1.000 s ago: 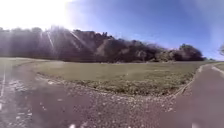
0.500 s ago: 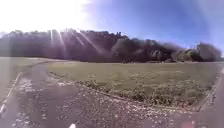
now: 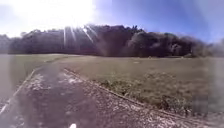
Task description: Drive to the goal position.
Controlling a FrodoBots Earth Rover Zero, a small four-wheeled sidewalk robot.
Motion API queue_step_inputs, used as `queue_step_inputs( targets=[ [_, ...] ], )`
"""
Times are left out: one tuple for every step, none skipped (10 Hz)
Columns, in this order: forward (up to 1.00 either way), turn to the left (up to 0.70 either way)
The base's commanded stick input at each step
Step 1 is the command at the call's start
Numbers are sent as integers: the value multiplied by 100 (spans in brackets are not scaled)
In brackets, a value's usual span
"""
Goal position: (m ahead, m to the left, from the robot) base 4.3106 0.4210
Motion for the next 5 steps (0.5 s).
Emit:
queue_step_inputs(
  targets=[
    [70,9],
    [70,18],
    [70,32],
    [70,35],
    [70,35]
  ],
)
